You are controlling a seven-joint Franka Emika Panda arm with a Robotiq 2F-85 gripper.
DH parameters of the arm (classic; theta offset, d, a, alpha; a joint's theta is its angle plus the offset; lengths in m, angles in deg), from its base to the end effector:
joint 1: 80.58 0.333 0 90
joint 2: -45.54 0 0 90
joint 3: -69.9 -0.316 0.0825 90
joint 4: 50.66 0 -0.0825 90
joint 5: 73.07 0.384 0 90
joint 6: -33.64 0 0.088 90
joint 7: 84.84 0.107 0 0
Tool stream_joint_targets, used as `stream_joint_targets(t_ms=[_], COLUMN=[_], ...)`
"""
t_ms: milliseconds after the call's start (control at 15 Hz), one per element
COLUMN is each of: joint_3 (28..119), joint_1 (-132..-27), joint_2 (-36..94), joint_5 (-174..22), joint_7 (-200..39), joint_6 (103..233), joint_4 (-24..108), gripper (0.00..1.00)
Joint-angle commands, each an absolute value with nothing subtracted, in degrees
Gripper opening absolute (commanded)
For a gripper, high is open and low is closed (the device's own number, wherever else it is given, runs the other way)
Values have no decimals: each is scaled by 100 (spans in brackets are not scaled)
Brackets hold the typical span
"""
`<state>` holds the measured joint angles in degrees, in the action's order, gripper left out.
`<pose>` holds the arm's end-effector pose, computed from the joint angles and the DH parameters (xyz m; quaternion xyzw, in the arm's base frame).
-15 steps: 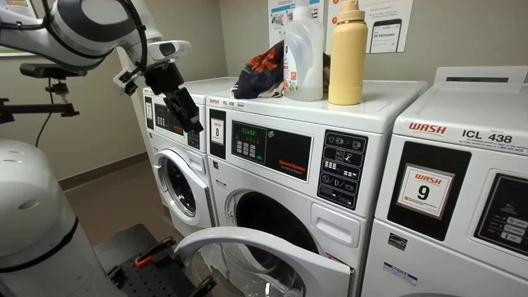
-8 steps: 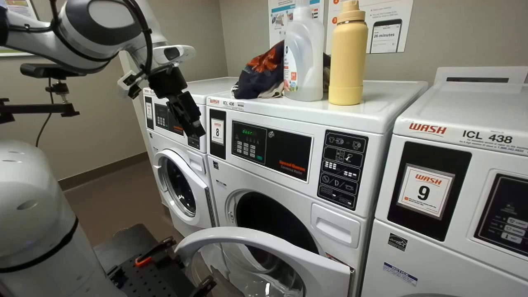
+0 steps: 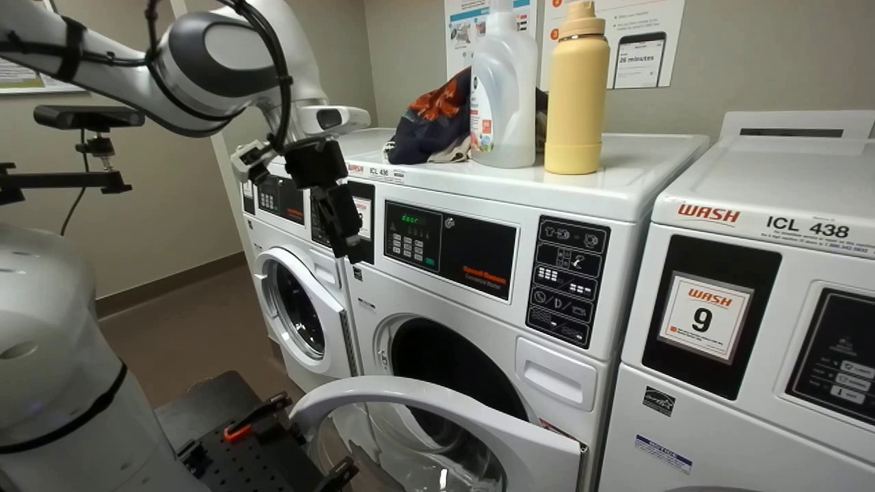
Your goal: Close the second washing machine
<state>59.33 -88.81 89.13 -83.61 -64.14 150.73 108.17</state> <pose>0.3170 -0.0015 0.4242 0.9792 -0.1413 0.0345 0.1413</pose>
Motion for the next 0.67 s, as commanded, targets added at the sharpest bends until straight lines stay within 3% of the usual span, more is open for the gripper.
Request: stream_joint_targets(t_ms=[0, 600], joint_3=[6334, 7522], joint_1=[-9133, -9281], joint_2=[8351, 6813], joint_5=[-8505, -8105], joint_7=[-6401, -7000], joint_6=[15289, 16332], joint_4=[10771, 10731], gripper=[100, 100])
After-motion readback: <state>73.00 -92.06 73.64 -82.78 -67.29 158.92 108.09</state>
